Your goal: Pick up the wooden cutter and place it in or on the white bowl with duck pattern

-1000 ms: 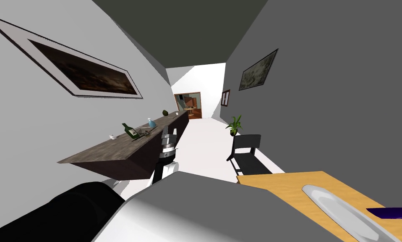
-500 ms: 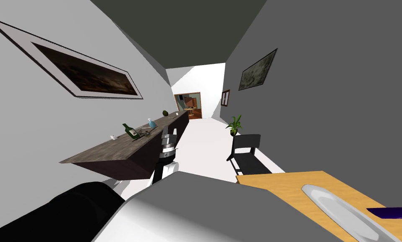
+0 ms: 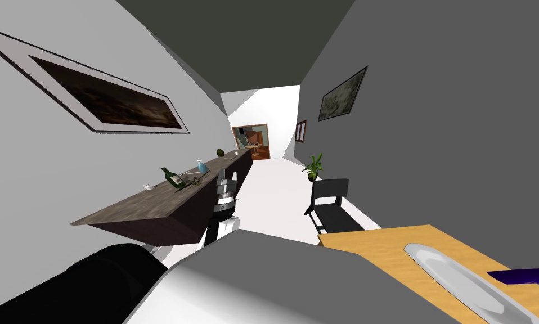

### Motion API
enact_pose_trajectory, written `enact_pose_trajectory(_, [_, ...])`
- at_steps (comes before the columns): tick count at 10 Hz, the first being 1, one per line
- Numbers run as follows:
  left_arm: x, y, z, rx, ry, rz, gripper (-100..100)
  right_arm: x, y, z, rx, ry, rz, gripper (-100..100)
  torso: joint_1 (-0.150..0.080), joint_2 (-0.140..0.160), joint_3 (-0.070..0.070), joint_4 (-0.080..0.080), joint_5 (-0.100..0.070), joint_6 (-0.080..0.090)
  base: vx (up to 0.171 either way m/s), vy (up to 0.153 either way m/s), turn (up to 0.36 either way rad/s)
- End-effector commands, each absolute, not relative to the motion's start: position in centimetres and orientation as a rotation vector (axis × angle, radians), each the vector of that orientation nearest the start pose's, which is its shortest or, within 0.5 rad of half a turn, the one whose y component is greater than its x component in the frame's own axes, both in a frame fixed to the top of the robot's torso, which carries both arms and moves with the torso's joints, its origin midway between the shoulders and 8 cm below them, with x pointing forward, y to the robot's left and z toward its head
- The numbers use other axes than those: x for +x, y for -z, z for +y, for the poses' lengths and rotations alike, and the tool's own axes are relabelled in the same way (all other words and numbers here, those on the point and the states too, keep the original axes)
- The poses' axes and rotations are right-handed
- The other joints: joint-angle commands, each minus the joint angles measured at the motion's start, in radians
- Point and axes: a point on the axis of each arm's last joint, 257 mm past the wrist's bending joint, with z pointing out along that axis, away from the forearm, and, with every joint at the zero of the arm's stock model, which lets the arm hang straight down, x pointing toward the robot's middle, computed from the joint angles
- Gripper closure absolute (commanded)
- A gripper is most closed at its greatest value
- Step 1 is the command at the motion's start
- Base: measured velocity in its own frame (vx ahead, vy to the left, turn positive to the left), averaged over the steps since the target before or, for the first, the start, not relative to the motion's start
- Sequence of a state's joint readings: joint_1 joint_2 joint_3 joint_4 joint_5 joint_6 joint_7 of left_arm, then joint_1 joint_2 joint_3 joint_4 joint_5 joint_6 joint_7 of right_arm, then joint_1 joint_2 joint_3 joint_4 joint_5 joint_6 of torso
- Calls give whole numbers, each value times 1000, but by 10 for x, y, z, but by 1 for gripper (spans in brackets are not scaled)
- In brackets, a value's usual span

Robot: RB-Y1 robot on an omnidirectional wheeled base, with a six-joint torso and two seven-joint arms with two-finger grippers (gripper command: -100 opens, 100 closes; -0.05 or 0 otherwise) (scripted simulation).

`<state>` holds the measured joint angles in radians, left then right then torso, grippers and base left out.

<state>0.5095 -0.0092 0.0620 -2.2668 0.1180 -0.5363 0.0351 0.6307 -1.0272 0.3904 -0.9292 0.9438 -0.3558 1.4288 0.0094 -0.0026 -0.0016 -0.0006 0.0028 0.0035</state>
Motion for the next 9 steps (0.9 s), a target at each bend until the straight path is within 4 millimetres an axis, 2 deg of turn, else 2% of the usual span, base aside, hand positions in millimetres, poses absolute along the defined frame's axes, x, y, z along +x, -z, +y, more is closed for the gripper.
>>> enact_pose_trajectory(1, [332, -24, 316, -727, 1343, 502, 0, -35, 515, -613, -2235, 326, 2154, 100, 0, 0, 0, 0, 0, 0, 4, 35, -17])
enact_pose_trajectory(2, [332, -24, 316, -727, 1343, 502, 0, -35, 515, -613, -2234, 324, 2154, 0, -3, 0, 0, 0, -1, 0, 0, 8, 0])
enact_pose_trajectory(3, [332, -24, 316, -727, 1343, 502, 0, -21, 492, -650, -2277, 414, 2149, 100, -5, 0, 0, 0, -1, 0, -26, 34, -41])
enact_pose_trajectory(5, [332, -24, 316, -727, 1343, 502, 0, -19, 487, -657, -2293, 425, 2144, 100, -5, 2, 1, 0, 1, -2, -33, 23, -15])
enact_pose_trajectory(6, [332, -24, 316, -727, 1343, 502, 0, -7, 469, -680, -2321, 485, 2132, 100, -5, 1, 1, 0, 1, -2, -31, 25, -39])
enact_pose_trajectory(7, [332, -24, 316, -727, 1343, 502, 0, -7, 469, -680, -2321, 485, 2132, 100, -4, 2, 1, 0, 2, -2, -26, 27, -22])
enact_pose_trajectory(9, [332, -24, 316, -727, 1343, 502, 0, 21, 438, -714, -2359, 588, 2100, 100, -3, 1, 1, 0, 1, -3, -43, 60, -75])
